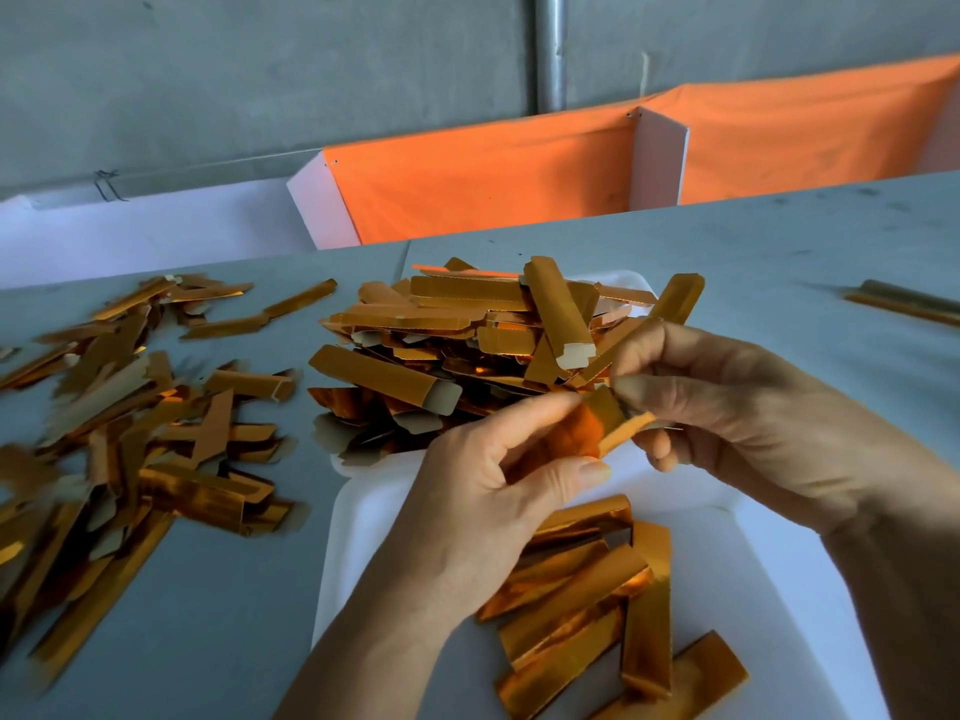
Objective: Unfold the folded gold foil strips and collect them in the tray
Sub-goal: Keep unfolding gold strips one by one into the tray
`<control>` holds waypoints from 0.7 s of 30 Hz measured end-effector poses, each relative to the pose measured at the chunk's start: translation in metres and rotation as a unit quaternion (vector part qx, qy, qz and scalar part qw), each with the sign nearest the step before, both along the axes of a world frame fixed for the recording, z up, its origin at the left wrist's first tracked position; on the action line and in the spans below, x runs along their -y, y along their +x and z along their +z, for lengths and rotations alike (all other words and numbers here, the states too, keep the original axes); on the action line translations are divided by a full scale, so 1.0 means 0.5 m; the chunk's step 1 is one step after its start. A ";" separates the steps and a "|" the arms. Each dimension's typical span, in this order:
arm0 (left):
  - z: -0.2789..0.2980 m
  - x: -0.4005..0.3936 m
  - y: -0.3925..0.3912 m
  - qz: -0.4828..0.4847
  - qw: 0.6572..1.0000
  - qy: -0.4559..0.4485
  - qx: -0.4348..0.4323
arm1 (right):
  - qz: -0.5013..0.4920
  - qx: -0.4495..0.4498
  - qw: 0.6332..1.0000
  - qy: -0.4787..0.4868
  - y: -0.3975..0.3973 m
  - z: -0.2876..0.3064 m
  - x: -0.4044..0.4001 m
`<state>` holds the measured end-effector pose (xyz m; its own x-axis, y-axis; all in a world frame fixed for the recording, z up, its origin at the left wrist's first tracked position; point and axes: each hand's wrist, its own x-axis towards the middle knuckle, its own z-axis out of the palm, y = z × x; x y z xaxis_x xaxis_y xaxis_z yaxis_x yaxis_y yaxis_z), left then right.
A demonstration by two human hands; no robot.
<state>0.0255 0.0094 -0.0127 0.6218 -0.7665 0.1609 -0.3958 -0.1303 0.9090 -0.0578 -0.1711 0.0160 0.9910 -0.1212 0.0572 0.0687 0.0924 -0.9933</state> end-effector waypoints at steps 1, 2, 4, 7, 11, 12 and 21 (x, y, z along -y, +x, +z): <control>-0.001 -0.001 0.001 0.000 1.000 -0.002 -0.004 | 0.023 0.001 1.000 0.010 -0.003 0.001 0.005; -0.002 -0.001 0.002 0.000 1.000 -0.004 -0.006 | 0.041 -0.001 0.999 0.014 -0.006 0.002 0.010; -0.005 -0.001 0.003 0.000 1.000 -0.006 -0.006 | 0.055 -0.008 0.998 0.008 -0.008 0.003 0.016; -0.007 -0.001 0.003 0.001 1.000 -0.004 0.002 | 0.045 -0.010 0.999 -0.019 -0.007 0.004 0.015; -0.010 -0.002 0.003 0.003 1.000 0.002 0.020 | 0.028 -0.013 0.998 -0.049 -0.008 0.011 0.002; -0.010 -0.002 0.002 0.001 1.000 0.007 0.025 | 0.019 -0.019 0.997 -0.067 -0.006 0.011 -0.001; -0.011 -0.004 0.006 0.019 0.997 0.033 0.061 | 0.029 -0.054 0.997 0.043 -0.006 -0.001 0.011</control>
<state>0.0283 0.0115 -0.0184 0.6301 -0.7535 0.1874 -0.4967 -0.2056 0.8432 -0.0607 -0.1763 0.0157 0.9963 -0.0634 -0.0577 -0.0456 0.1776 -0.9831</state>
